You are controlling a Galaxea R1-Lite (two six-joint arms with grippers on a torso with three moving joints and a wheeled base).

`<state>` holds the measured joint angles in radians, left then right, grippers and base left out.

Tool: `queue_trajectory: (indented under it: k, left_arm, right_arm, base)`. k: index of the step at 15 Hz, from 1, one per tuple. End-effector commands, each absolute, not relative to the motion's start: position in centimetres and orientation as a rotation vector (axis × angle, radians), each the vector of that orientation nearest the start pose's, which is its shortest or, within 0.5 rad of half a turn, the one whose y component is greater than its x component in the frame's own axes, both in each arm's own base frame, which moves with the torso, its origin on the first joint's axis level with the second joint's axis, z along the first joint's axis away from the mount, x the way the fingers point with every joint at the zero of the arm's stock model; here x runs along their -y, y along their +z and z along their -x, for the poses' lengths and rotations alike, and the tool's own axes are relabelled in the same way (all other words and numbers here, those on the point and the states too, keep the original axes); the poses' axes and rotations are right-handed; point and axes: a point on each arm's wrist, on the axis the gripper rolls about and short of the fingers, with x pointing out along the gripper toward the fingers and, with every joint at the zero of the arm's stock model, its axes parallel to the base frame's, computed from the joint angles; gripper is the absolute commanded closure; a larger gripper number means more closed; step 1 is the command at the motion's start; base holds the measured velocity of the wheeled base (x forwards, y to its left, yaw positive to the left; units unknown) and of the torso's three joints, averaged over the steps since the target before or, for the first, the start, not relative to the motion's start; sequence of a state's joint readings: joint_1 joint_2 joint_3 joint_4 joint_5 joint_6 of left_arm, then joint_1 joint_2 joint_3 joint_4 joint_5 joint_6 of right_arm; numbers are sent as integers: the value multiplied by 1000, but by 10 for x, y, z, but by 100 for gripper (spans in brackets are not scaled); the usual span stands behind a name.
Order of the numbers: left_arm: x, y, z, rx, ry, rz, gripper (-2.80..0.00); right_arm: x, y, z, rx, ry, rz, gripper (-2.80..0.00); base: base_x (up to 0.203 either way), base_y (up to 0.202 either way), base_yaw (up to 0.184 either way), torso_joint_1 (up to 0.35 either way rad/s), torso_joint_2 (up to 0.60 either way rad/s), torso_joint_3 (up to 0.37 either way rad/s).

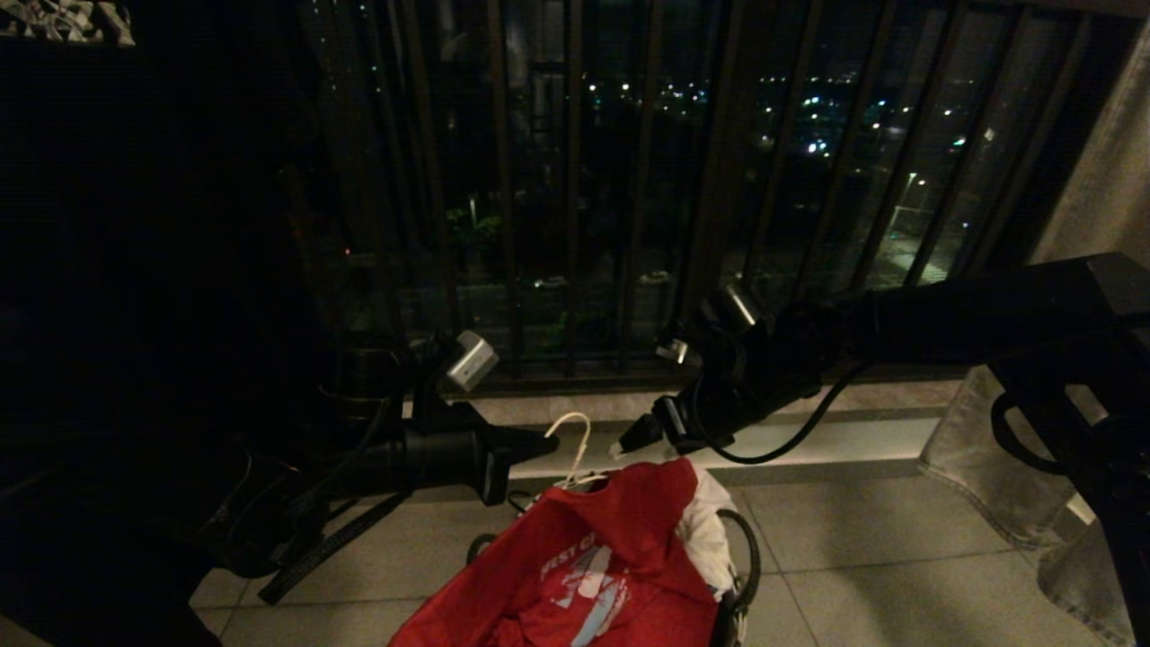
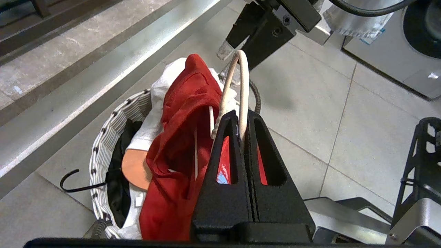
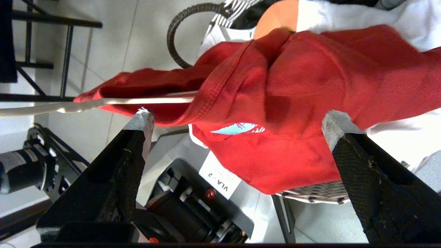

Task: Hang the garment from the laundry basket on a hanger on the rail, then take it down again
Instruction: Hang the clothes on the clothes rack, then hang the clothes rack on the clothesline

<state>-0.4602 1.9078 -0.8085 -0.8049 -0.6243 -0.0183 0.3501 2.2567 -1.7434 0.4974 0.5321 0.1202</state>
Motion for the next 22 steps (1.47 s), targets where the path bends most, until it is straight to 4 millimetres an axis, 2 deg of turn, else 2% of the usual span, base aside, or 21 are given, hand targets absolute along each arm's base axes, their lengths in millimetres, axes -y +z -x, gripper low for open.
queue_trajectory:
  k: [1,7,8,12,18,22]
  left_arm:
    - [162,138,-297,-303,-1077,47,0]
    - [155,172,-284,-221,-1071,82,0]
    - [153,179,-280,-204,-1071,87,0]
    - [148,194,-271,-157,-1070,90,0]
    - [145,213,-264,-116,-1052,131,0]
    - [141,226,-256,-88,-1054,157,0]
  right_arm:
    - [-154,136,-401,-1069,739,-204,-280]
    - [-125,198,-384,-907,682,-196,-280]
    - [-123,202,-379,-900,670,-187,0]
    - [-120,221,-367,-847,625,-159,0]
    - [-147,230,-340,-838,609,-101,0]
    - [-145,242,-327,-762,624,-106,0]
  base:
    - [0,0,0,0,0,0]
    - [0,0,0,0,0,0]
    - [0,0,0,0,0,0]
    - [0,0,0,0,0,0]
    - [0,0,0,0,0,0]
    - [0,0,0,0,0,0]
